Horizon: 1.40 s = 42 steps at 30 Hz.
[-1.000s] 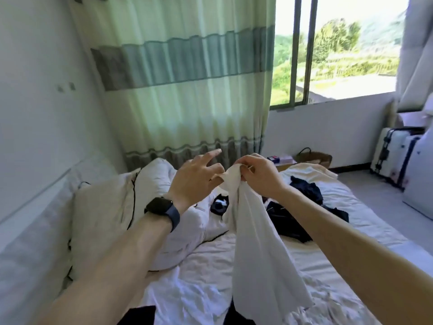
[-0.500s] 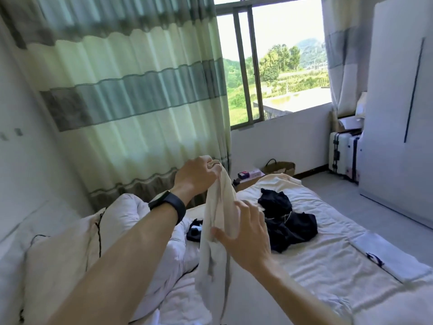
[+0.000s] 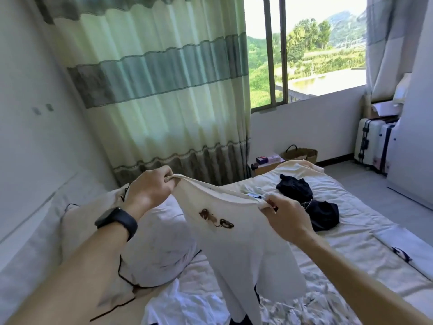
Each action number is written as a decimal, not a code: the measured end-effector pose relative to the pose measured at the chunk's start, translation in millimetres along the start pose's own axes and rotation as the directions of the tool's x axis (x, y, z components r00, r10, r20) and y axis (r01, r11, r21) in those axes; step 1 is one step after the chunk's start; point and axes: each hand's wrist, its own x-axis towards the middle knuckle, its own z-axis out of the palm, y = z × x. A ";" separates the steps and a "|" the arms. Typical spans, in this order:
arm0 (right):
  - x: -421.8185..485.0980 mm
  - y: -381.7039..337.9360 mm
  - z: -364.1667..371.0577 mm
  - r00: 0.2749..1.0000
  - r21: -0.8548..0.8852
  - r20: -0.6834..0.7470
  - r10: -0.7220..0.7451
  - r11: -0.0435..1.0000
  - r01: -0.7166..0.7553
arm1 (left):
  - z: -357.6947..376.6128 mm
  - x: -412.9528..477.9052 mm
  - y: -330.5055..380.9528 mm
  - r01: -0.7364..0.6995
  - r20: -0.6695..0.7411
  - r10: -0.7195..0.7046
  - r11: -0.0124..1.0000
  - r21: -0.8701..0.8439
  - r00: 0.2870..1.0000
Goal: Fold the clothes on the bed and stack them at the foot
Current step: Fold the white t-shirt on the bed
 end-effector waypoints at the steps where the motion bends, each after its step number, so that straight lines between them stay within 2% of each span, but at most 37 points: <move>1: 10.8 -6.1 -10.4 0.999 -0.010 -0.019 -0.042 0.999 0.041 | 1.3 -5.8 -16.0 -0.001 -0.007 0.002 1.000 0.008 1.000; 3: 27.1 -24.9 -24.7 0.989 0.001 -0.094 -0.112 0.994 0.112 | 6.0 -15.6 -39.1 0.017 -0.050 -0.019 0.998 -0.053 0.999; 5: 36.9 -44.0 -29.4 0.973 0.030 -0.185 -0.139 0.989 0.147 | 10.8 -22.1 -49.4 0.059 -0.122 -0.104 0.943 -0.326 0.987; 7: 42.4 -58.7 -23.9 0.981 0.014 -0.154 -0.117 0.993 0.120 | 16.9 -28.7 -56.3 0.085 -0.195 -0.223 0.837 -0.541 0.955; 8: 43.7 -65.1 -20.3 0.991 -0.030 -0.093 -0.094 0.995 0.092 | 20.2 -32.7 -60.5 0.098 -0.194 -0.241 0.830 -0.549 0.951; 10: 46.7 -73.3 -14.7 0.998 -0.097 -0.023 -0.064 0.993 0.062 | 27.7 -40.0 -72.7 0.123 -0.120 -0.192 0.894 -0.431 0.974; 12: 47.3 -79.0 -11.3 0.990 -0.038 -0.090 -0.108 0.994 0.105 | 27.4 -43.4 -88.5 0.068 -0.128 -0.134 0.903 -0.423 0.983; 14: 45.4 -82.9 -7.8 0.956 0.070 -0.238 -0.173 0.978 0.194 | 18.5 -43.5 -102.8 -0.034 -0.247 -0.113 0.854 -0.520 0.962; 15: 44.5 -79.9 -4.1 0.948 0.080 -0.251 -0.195 0.972 0.221 | 17.3 -43.3 -112.2 -0.070 -0.280 -0.096 0.847 -0.528 0.955; 16: 43.4 -73.9 2.0 0.955 0.043 -0.214 -0.208 0.974 0.221 | 18.5 -45.5 -121.2 -0.075 -0.262 -0.073 0.853 -0.517 0.962; 17: 41.5 -67.6 8.9 0.975 -0.009 -0.115 -0.191 0.981 0.192 | 22.7 -50.9 -129.3 -0.057 -0.206 -0.053 0.869 -0.492 0.977; 19: 38.2 -53.5 21.8 0.995 -0.046 0.066 -0.075 0.996 0.078 | 38.0 -64.6 -145.8 0.001 -0.095 -0.042 0.920 -0.391 0.995; 20: 35.3 -49.0 25.9 0.997 -0.040 0.060 -0.039 0.998 0.042 | 44.0 -70.9 -152.8 0.019 -0.090 -0.055 0.932 -0.362 0.994; 24: 31.4 -60.7 34.7 0.979 0.051 -0.182 -0.092 0.993 0.102 | 30.9 -74.8 -158.6 0.047 -0.196 -0.176 0.846 -0.531 0.965; 26: 35.3 -72.6 36.4 0.956 0.099 -0.278 -0.094 0.987 0.125 | 18.3 -70.7 -159.8 0.029 -0.204 -0.171 0.830 -0.558 0.964; 27: 37.3 -76.1 37.5 0.951 0.111 -0.298 -0.078 0.987 0.116 | 14.5 -71.7 -162.0 0.033 -0.148 -0.134 0.839 -0.543 0.980; 29: 38.9 -75.8 42.6 0.953 0.081 -0.291 -0.081 0.991 0.109 | 12.1 -80.5 -169.9 0.052 0.089 -0.012 0.887 -0.458 0.996; 32: 31.5 -63.6 56.2 0.979 -0.008 -0.194 -0.059 0.998 0.059 | 19.8 -101.2 -189.6 0.122 0.396 0.042 0.917 -0.380 0.917; 34: 27.1 -59.0 60.8 0.991 -0.024 -0.133 -0.011 1.000 0.008 | 21.3 -110.0 -204.0 0.186 0.481 0.039 0.892 -0.411 0.876; 35: 24.5 -59.2 62.5 0.993 -0.020 -0.117 -0.014 1.000 0.012 | 21.7 -113.4 -211.0 0.182 0.445 0.024 0.892 -0.413 0.895; 36: 20.6 -61.6 64.0 0.992 -0.004 -0.122 -0.040 0.999 0.040 | 24.1 -116.5 -217.9 0.157 0.345 -0.008 0.900 -0.406 0.938; 37: 14.6 -65.0 65.1 0.985 0.029 -0.154 -0.079 0.996 0.084 | 28.4 -119.0 -225.5 0.127 0.182 -0.057 0.908 -0.400 0.982; 38: 6.2 -68.2 66.5 0.972 0.048 -0.199 -0.124 0.990 0.136 | 33.0 -122.6 -231.4 0.103 0.004 -0.110 0.910 -0.403 0.994; 39: -4.5 -68.3 69.4 0.956 0.032 -0.230 -0.182 0.980 0.195 | 38.8 -127.6 -236.2 0.092 -0.110 -0.150 0.908 -0.410 0.983; 40: -16.5 -65.0 74.4 0.944 -0.020 -0.226 -0.240 0.970 0.242 | 45.8 -134.2 -239.2 0.104 -0.129 -0.170 0.908 -0.407 0.977; 42: -36.3 -50.9 87.5 0.958 -0.134 -0.113 -0.264 0.959 0.249 | 62.9 -151.1 -245.8 0.155 0.004 -0.162 0.939 -0.307 0.987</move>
